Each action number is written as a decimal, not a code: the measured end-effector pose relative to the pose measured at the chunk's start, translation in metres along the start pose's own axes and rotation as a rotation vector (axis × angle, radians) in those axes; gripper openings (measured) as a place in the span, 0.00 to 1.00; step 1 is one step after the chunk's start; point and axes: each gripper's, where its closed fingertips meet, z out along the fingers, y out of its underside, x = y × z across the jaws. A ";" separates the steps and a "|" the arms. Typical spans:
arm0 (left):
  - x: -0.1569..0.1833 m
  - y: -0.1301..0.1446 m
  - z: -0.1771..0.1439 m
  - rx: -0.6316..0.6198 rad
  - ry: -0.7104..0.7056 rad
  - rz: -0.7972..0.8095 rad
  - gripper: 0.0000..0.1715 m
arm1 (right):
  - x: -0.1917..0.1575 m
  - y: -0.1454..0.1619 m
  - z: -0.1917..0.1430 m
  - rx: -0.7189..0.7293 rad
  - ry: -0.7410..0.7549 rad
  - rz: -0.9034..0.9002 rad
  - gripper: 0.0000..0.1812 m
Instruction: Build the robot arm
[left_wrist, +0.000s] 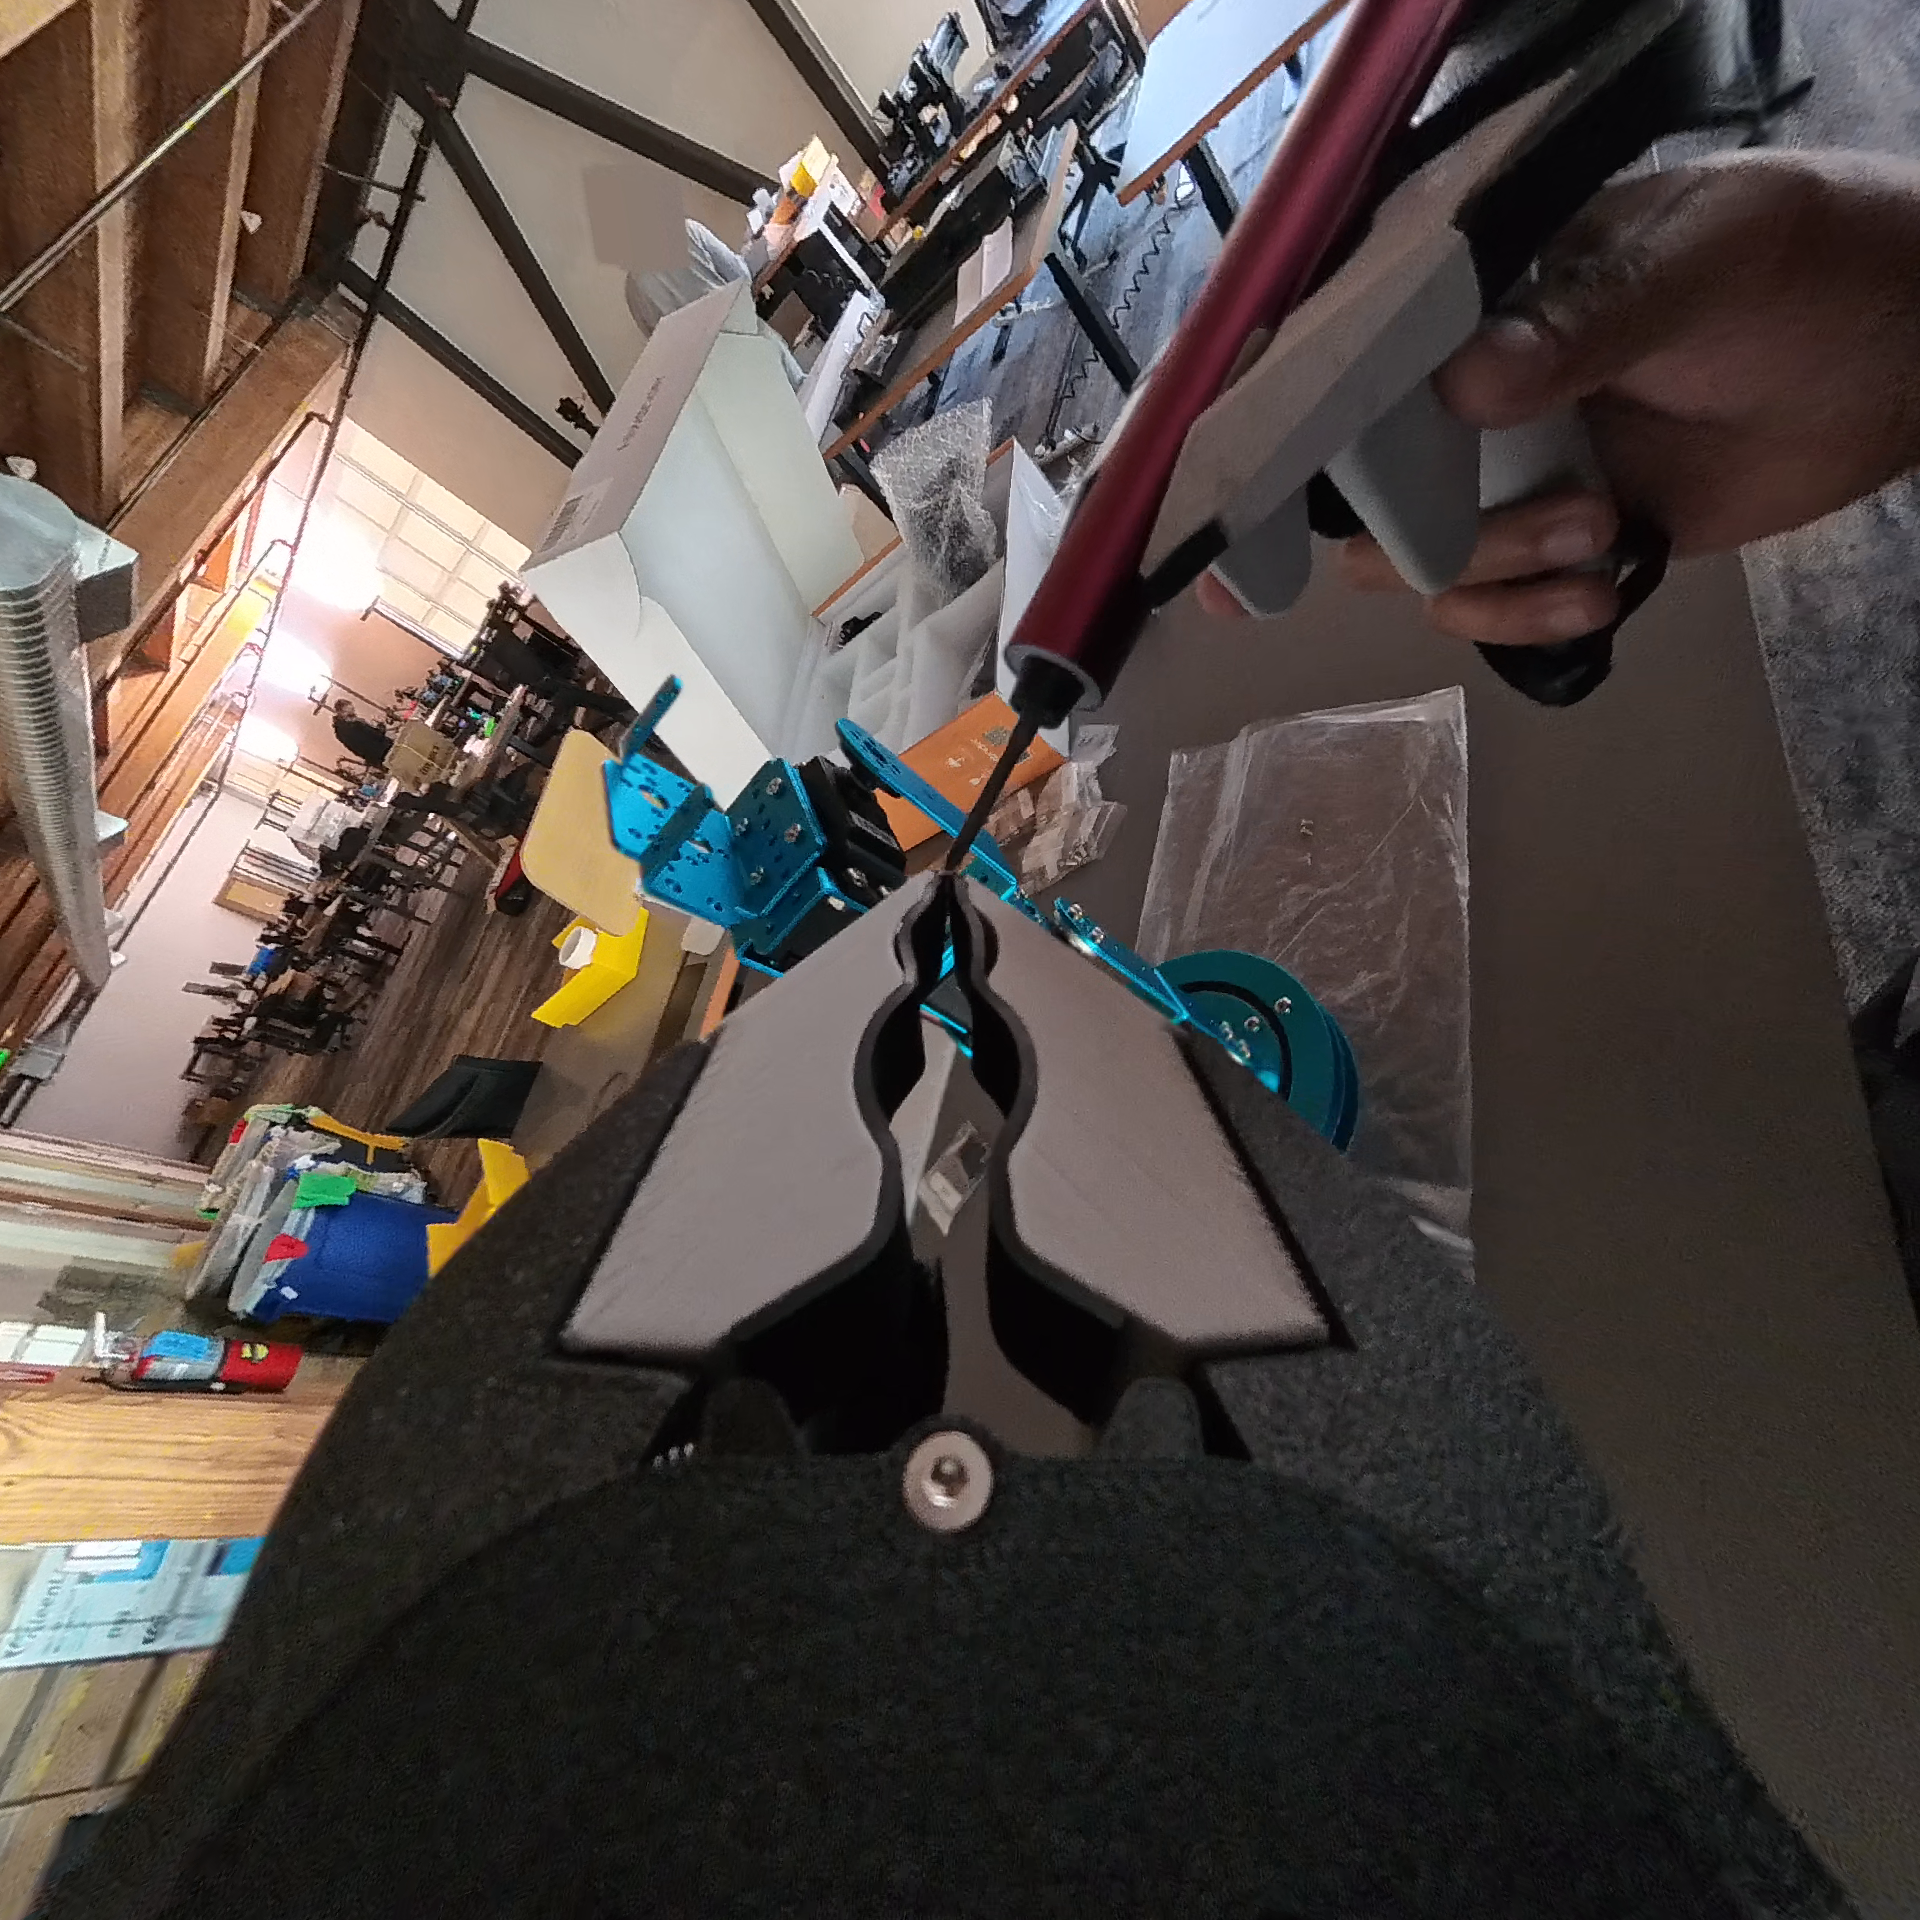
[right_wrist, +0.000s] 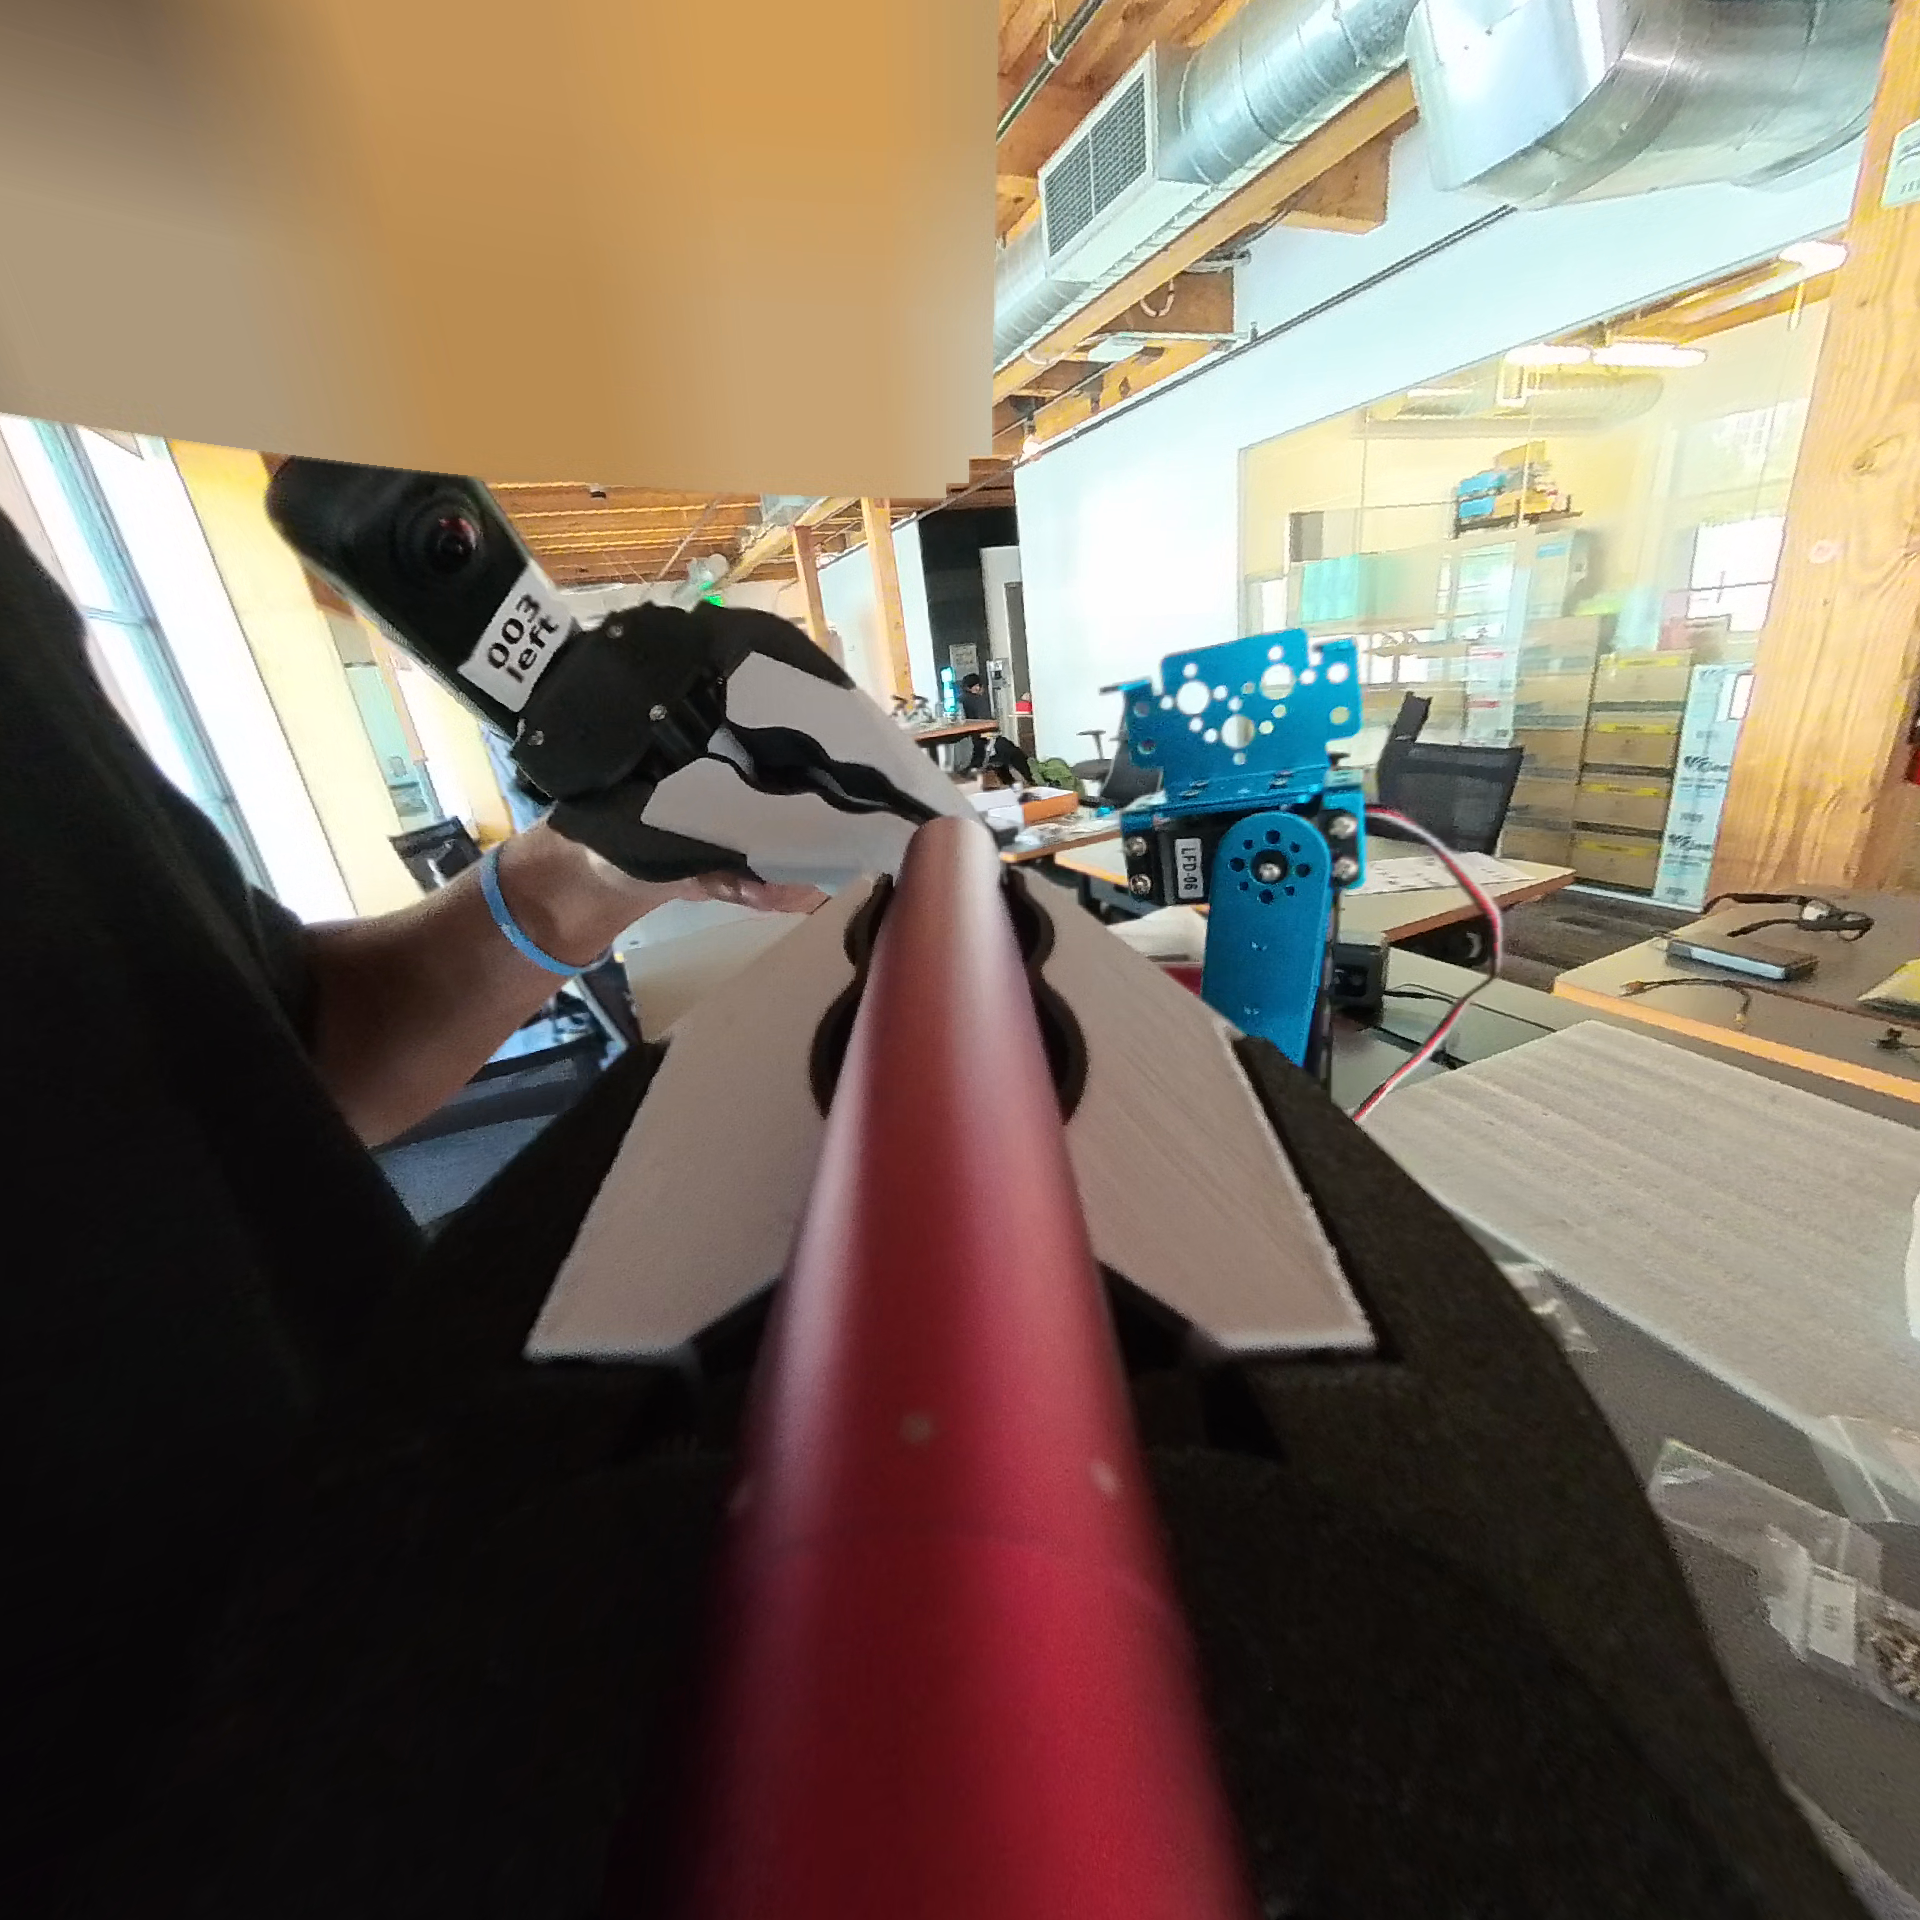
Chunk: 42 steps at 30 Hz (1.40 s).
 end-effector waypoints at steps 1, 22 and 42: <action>0.000 0.000 0.000 -0.005 0.001 0.030 0.00 | 0.000 0.000 0.000 -0.002 -0.008 0.013 0.12; -0.018 -0.036 0.018 -0.275 -0.047 0.870 0.02 | 0.020 -0.018 -0.025 0.267 -0.148 0.423 0.13; 0.028 -0.018 0.017 0.010 -0.027 -0.425 0.14 | 0.080 0.029 -0.065 0.146 0.110 0.283 0.12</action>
